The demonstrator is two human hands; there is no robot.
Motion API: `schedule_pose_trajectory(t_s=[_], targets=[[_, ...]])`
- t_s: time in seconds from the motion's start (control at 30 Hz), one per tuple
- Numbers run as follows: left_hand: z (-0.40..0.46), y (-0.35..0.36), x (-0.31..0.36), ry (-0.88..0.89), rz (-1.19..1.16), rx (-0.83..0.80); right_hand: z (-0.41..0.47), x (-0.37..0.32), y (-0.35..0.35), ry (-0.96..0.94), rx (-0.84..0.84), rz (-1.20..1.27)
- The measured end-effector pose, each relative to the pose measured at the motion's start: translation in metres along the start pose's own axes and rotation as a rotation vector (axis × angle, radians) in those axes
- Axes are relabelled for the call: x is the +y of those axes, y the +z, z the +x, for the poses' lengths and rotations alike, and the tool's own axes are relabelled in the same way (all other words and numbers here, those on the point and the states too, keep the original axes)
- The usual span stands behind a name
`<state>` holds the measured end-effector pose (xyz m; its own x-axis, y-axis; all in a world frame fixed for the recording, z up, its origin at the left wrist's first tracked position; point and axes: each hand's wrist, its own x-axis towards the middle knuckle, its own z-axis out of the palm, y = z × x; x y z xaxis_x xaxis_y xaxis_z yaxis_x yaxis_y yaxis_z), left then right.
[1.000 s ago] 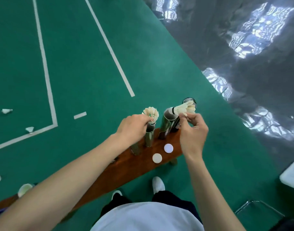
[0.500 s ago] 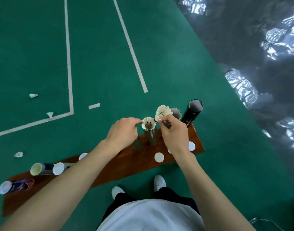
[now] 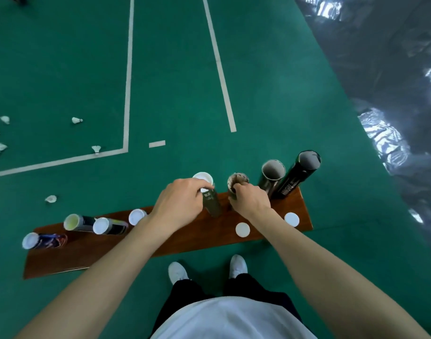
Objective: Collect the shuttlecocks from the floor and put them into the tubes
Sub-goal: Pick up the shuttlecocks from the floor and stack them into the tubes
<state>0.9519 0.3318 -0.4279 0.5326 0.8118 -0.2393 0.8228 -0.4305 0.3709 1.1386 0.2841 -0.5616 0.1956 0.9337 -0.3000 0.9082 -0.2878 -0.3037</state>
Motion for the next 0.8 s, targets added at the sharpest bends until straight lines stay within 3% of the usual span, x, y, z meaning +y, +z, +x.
schedule_pose_trajectory(t_s=[0.27, 0.43, 0.6, 0.8], targets=[[-0.003, -0.004, 0.001, -0.01, 0.004, 0.011, 0.019, -0.009, -0.009, -0.012, -0.051, -0.042], [0.001, -0.016, 0.002, 0.029, -0.036, 0.047, 0.005, -0.009, -0.023, -0.097, 0.088, -0.03], [-0.012, -0.051, -0.007, 0.1, -0.091, 0.118, -0.025, -0.02, -0.056, -0.072, 0.269, 0.144], [-0.072, -0.118, -0.06, 0.033, -0.06, 0.297, -0.054, -0.125, -0.126, -0.338, 0.533, 0.397]])
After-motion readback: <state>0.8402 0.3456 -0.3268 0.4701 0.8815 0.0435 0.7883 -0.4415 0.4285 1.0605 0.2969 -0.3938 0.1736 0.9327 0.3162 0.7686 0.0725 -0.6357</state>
